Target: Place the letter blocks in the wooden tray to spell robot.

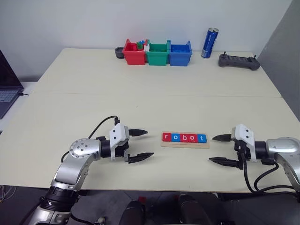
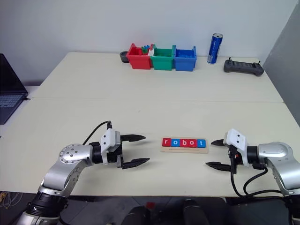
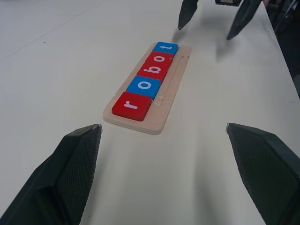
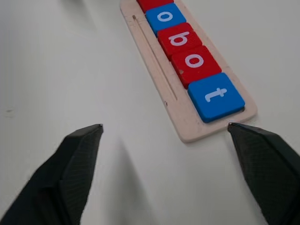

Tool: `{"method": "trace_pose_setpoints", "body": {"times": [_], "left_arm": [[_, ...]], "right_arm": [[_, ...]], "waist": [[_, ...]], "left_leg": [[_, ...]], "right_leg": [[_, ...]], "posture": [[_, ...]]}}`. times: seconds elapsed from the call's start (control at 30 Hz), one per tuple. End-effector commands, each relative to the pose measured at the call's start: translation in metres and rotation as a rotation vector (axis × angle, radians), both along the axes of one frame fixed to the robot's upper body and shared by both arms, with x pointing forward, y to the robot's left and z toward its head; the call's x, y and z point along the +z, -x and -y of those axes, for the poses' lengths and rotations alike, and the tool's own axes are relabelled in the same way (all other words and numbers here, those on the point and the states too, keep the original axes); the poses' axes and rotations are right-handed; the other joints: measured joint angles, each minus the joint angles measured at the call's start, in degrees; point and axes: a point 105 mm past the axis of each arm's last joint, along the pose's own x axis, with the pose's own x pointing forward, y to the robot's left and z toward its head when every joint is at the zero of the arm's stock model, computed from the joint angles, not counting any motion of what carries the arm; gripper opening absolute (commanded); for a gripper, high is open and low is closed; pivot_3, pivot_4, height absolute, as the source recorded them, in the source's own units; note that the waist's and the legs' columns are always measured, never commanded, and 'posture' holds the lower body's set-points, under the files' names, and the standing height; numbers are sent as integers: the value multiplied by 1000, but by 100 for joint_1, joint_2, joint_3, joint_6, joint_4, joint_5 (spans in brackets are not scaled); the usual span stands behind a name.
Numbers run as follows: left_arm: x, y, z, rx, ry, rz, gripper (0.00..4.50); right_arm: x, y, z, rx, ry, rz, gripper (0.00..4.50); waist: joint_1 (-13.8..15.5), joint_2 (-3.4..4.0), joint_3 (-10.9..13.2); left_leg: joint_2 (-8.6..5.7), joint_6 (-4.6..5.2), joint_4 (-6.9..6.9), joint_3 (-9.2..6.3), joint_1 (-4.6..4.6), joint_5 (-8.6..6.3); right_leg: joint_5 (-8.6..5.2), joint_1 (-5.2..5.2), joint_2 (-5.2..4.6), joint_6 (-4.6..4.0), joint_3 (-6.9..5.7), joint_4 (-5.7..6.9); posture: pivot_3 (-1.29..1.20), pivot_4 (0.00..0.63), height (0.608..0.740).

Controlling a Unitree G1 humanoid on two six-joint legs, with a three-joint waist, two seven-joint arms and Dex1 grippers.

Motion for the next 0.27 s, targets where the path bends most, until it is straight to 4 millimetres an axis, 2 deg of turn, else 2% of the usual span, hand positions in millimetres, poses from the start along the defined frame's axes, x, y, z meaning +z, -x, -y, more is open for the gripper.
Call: {"method": "trace_pose_setpoints", "body": {"times": [0.03,0.27], "left_arm": [[9,-2,2,-4,-11,34,4500],[7,-4,3,-9,-26,14,4500]], "right_arm": [[15,-3,2,-24,-8,58,4473],[15,-3,2,-40,-14,62,4473]], "waist": [[0,0,0],[10,0,0]], "left_leg": [[1,0,0,-1,0,0],[0,0,0,-1,-1,0]], "right_leg": [[0,0,1,0,0,0],[0,0,1,0,0,-1]], "posture": [[0,150,740],[0,150,740]]}}
